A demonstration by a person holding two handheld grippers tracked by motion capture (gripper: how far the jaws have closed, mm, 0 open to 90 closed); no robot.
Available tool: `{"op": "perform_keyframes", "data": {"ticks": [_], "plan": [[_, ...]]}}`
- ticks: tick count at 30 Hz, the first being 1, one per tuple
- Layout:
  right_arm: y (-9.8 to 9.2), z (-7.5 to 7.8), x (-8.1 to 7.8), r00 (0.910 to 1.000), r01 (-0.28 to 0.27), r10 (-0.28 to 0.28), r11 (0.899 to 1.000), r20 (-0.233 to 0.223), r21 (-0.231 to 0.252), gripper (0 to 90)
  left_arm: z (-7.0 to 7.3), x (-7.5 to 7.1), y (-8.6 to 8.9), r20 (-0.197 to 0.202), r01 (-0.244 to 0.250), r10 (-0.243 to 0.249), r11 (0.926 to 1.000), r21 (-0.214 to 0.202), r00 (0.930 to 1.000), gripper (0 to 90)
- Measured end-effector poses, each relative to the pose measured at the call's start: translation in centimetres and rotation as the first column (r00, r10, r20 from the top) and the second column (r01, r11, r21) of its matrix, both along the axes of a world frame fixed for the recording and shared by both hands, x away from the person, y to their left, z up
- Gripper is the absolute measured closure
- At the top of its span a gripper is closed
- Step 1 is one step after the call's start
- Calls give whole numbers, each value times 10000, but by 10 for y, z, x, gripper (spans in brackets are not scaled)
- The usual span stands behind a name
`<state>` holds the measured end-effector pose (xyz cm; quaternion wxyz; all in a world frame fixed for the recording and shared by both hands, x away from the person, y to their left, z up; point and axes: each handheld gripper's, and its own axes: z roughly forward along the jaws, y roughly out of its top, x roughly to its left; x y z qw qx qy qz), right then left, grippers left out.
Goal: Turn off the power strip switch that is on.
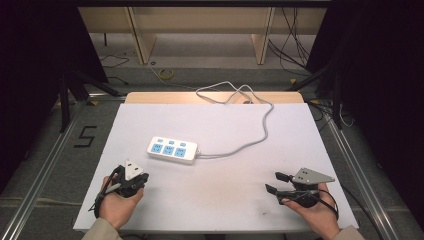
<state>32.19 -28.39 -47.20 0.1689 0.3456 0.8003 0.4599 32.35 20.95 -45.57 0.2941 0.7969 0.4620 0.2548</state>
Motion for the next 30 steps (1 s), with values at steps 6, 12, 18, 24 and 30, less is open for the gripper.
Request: {"op": "perform_keyframes", "data": {"ticks": [6, 12, 18, 24, 30], "plan": [[0, 0, 0, 10000, 9, -9, 10000, -15, -17, 412, 0, 3, 1, -49, -44, 44, 10000, -48, 10000, 895], [0, 0, 0, 10000, -17, 17, 10000, -19, -43, 412, 1, 6, 2, -26, 61, -60, 9999, 110, 10000, 895], [0, 0, 0, 10000, -12, 11, 10000, -25, -46, 412, 2, 10, 1, -19, 30, -30, 10000, -56, 10000, 895], [0, 0, 0, 10000, -11, 11, 10000, -11, -48, 412, 3, 14, 0, -24, -24, 24, 9999, -161, 10000, 895], [1, 0, 0, 10000, 2, -3, 10000, -40, -42, 412, 4, 20, -1, -52, -29, 28, 9999, -145, 10000, 895]]}}
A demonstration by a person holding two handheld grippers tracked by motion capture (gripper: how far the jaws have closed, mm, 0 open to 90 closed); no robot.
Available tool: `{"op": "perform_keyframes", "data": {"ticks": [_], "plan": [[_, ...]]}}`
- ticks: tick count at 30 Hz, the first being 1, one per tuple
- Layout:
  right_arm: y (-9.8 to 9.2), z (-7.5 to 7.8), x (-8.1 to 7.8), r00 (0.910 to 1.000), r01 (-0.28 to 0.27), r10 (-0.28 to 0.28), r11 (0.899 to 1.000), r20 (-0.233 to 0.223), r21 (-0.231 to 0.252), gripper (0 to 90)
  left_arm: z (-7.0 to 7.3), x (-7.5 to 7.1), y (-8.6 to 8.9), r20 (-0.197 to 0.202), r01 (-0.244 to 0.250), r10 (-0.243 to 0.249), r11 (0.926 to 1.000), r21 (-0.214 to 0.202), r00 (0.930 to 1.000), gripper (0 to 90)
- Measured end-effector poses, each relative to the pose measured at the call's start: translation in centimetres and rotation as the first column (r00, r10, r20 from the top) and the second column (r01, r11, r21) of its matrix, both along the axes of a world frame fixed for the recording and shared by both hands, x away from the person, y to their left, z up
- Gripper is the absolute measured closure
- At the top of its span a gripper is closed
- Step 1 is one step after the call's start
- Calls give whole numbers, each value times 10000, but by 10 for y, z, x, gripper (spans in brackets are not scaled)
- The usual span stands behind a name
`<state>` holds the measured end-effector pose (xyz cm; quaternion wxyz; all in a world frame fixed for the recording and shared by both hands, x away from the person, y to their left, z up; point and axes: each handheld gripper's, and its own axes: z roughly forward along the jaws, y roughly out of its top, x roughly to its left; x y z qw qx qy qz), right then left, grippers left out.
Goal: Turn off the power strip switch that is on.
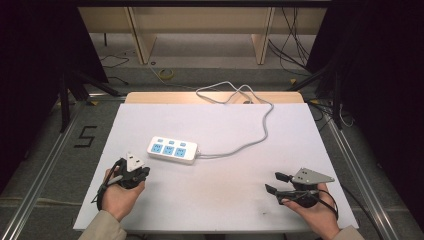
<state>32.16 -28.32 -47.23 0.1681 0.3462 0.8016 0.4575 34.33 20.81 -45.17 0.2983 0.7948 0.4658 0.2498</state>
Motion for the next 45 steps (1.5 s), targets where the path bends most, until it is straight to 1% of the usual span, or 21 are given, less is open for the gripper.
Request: {"op": "perform_keyframes", "data": {"ticks": [3, 11, 13, 15, 28, 29, 40, 44, 45], "plan": [[0, 0, 0, 10000, -7, 7, 10000, 7, 9, 412, 0, 2, -1, -10, -27, 27, 10000, -61, 10000, 895], [0, 0, 0, 10000, -35, 35, 10000, 31, 12, 412, 1, 7, -1, -81, -15, 15, 10000, -9, 10000, 895], [0, 0, 0, 10000, -35, 34, 10000, 36, 14, 412, 2, 9, -2, -74, -64, 63, 9999, -106, 10000, 895], [0, 0, 0, 10000, -28, 28, 10000, 24, 11, 412, 3, 10, -2, -83, -64, 63, 10000, -28, 9999, 896], [0, 0, 0, 10000, -8, 8, 10000, 14, 20, 412, 5, 18, -5, -109, -149, 148, 9998, -114, 9998, 895], [0, 0, 0, 10000, -8, 8, 10000, 14, 20, 412, 6, 19, -5, -141, -110, 109, 9999, -58, 9998, 895], [0, 0, 0, 10000, -9, 9, 10000, 42, 16, 411, 7, 26, -7, -242, -121, 118, 9999, -96, 9996, 895], [0, 0, 0, 10000, -10, 10, 10000, 44, 11, 411, 8, 28, -7, -195, -164, 162, 9998, -114, 9997, 895], [0, 0, 0, 10000, -14, 14, 10000, 55, 8, 411, 8, 29, -7, -228, -123, 122, 9999, -36, 9997, 896]]}}
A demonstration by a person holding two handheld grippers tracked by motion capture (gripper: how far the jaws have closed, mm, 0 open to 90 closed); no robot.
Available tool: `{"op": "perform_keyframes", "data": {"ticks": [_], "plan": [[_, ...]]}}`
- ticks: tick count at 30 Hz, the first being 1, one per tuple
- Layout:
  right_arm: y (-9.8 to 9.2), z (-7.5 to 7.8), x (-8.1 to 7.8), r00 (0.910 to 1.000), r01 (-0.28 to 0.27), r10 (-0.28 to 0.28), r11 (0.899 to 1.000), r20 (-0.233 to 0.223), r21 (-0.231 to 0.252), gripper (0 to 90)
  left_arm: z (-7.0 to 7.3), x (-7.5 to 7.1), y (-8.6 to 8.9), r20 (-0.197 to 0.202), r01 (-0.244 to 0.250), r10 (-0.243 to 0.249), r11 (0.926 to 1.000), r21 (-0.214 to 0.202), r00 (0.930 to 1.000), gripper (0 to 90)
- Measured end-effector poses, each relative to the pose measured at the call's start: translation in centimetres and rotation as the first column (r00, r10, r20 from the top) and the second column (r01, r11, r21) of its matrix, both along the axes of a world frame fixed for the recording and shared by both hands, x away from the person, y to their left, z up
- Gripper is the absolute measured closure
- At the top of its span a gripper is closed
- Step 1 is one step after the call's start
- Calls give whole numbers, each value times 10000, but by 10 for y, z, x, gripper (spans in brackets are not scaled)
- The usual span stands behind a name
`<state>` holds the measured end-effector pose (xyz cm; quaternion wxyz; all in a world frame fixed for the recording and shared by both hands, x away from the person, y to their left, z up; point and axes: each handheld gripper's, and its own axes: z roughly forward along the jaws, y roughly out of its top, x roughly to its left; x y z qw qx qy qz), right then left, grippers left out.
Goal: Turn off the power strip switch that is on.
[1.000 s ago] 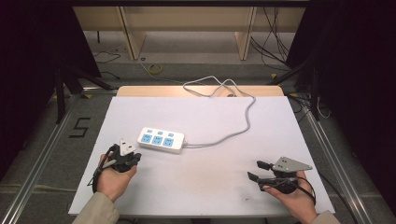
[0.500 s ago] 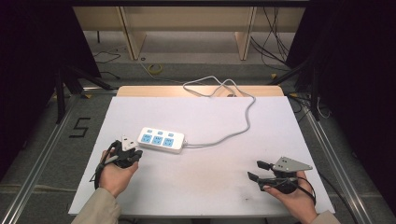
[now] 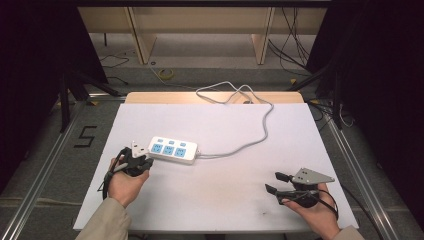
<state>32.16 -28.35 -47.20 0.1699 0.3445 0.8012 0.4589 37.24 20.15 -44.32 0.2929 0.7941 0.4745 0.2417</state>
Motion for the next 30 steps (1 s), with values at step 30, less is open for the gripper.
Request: {"op": "perform_keyframes", "data": {"ticks": [30], "plan": [[0, 0, 0, 10000, 5, -5, 10000, 60, 9, 411, 4, 17, 0, -55, -254, 253, 9997, -49, 9997, 895]]}}
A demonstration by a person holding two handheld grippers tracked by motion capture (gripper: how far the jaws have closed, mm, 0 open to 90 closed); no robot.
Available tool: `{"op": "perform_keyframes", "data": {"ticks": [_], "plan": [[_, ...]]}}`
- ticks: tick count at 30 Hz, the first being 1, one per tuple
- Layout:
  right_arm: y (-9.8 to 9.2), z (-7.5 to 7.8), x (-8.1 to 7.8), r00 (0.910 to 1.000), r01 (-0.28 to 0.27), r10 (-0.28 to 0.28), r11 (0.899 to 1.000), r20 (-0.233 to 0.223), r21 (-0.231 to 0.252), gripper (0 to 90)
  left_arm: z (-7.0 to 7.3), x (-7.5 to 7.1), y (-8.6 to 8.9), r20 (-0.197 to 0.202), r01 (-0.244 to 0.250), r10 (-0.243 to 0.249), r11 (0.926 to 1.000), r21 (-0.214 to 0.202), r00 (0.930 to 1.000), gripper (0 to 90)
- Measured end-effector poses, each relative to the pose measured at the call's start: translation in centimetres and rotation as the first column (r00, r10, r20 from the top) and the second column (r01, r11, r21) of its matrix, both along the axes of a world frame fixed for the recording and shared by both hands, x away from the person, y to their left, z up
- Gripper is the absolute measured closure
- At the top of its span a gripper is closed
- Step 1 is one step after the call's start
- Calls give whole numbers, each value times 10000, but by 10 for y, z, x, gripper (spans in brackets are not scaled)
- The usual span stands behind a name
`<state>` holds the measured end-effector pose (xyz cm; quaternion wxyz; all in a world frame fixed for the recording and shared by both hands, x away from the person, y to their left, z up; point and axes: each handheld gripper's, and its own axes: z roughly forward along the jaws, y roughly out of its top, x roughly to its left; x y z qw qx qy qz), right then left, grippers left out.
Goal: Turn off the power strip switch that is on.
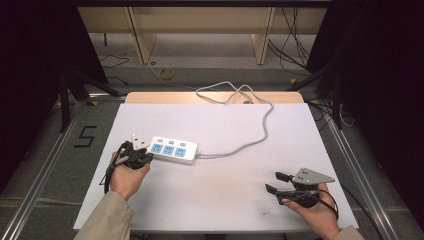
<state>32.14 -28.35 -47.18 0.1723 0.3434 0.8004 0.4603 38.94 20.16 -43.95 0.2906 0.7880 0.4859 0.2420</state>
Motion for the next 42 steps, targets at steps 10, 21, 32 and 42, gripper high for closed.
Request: {"op": "perform_keyframes", "data": {"ticks": [10, 21, 32, 42], "plan": [[0, 0, 0, 10000, 2, -2, 10000, 8, -9, 411, 0, 6, 0, 63, -89, 90, 10000, -37, 9999, 896], [0, 0, -1, 10000, 37, -37, 10000, 10, 12, 410, 1, 11, -3, 30, -32, 32, 10000, 5, 10000, 896], [0, 0, -1, 10000, 33, -33, 10000, 13, 37, 410, 1, 16, -5, -30, -64, 64, 10000, 26, 10000, 895], [0, 0, -1, 10000, 78, -78, 10000, -10, 60, 410, 3, 23, -9, -64, -88, 88, 9999, -88, 9999, 896]]}}
